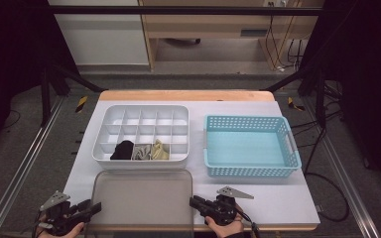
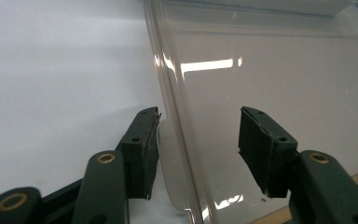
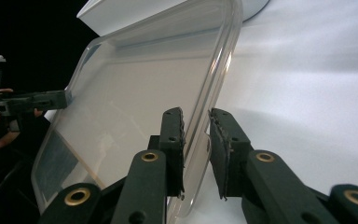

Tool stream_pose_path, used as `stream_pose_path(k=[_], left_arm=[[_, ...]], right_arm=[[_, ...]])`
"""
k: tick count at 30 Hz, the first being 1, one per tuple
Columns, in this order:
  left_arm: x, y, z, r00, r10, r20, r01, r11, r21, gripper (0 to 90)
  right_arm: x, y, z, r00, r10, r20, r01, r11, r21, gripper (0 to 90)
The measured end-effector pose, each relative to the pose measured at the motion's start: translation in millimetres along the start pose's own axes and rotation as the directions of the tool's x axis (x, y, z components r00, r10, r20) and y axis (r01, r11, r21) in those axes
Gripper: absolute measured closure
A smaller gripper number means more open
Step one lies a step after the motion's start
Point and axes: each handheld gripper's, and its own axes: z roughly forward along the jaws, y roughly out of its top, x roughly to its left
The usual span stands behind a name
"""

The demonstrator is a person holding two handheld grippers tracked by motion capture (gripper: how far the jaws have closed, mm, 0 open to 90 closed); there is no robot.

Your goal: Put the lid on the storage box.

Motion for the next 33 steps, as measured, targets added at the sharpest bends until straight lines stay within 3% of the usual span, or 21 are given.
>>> stream_pose_path(k=[11, 15, 21, 30, 33], left_arm=[[6.2, 2.4, -0.6, 0.999, -0.035, 0.026, 0.035, 0.9992, -0.02, 53.4], [5.5, 4.9, -4.5, 0.9991, -0.025, 0.035, 0.028, 0.9969, -0.074, 57.2], [5.5, 6.8, -8.6, 0.9987, -0.023, 0.046, 0.028, 0.9931, -0.114, 60.2], [5.6, 12.6, -5.9, 0.9985, -0.005, 0.054, 0.012, 0.992, -0.125, 61.0], [5.8, 14.3, -5.0, 0.9969, 0.001, 0.079, 0.01, 0.9913, -0.131, 61.6]], right_arm=[[1.2, 1.9, -0.1, 1.0, 0.003, 0.003, -0.003, 1.0, -0.009, 75.7], [1.1, 5.2, -1.5, 1.0, -0.007, 0.003, 0.007, 1.0, -0.022, 76.2], [4.1, 13.2, -3.0, 0.9995, -0.03, 0.002, 0.03, 0.999, -0.031, 76.2], [4.6, 18.5, 0.6, 0.9981, -0.055, 0.025, 0.056, 0.998, -0.015, 72.3], [2.6, 19.7, 2.0, 0.9996, -0.024, 0.017, 0.025, 0.999, -0.027, 69.7]])
